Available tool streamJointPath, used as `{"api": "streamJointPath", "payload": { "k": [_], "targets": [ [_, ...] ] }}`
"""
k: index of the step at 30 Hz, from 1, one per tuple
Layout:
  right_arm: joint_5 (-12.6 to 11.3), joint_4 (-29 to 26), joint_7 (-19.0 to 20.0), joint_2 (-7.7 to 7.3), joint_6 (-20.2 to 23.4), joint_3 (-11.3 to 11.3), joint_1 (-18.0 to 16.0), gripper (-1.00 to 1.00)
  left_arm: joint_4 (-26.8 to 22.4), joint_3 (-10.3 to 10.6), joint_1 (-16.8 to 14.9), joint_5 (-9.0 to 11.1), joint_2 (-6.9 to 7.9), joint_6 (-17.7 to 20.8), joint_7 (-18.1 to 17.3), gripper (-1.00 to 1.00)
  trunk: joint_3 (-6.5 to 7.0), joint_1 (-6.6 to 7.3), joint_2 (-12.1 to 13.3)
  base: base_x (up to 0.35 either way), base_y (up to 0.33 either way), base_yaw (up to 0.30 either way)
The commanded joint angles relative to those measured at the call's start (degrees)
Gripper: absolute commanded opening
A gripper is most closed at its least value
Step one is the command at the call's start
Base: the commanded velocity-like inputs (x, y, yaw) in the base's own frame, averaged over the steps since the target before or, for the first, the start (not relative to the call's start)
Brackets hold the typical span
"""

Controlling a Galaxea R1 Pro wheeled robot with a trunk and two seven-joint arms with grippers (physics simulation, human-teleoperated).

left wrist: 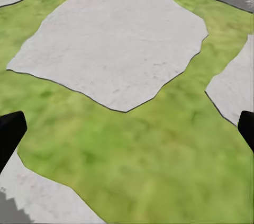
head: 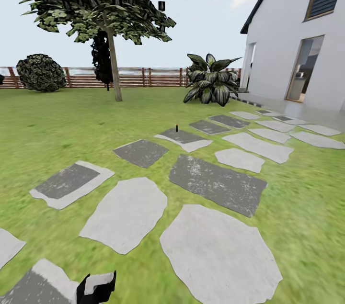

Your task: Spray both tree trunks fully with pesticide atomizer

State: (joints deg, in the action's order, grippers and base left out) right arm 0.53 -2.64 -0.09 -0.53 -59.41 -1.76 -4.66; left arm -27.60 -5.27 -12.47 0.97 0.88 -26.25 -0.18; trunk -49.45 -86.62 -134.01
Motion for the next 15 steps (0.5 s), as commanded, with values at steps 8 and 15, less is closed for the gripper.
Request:
{"api": "streamJointPath", "payload": {
  "k": [8,15],
  "targets": [
    [0.0,0.0,0.0,0.0,0.0,0.0,0.0,1.0,0.0,0.0,0.0,0.0,0.0,0.0,0.0,1.0,0.0,0.0,0.0,0.339,0.0,0.0],
    [0.0,0.0,0.0,0.0,0.0,0.0,0.0,1.0,0.0,0.0,0.0,0.0,0.0,0.0,0.0,1.0,0.0,0.0,0.0,0.339,0.0,0.0]
  ]
}}
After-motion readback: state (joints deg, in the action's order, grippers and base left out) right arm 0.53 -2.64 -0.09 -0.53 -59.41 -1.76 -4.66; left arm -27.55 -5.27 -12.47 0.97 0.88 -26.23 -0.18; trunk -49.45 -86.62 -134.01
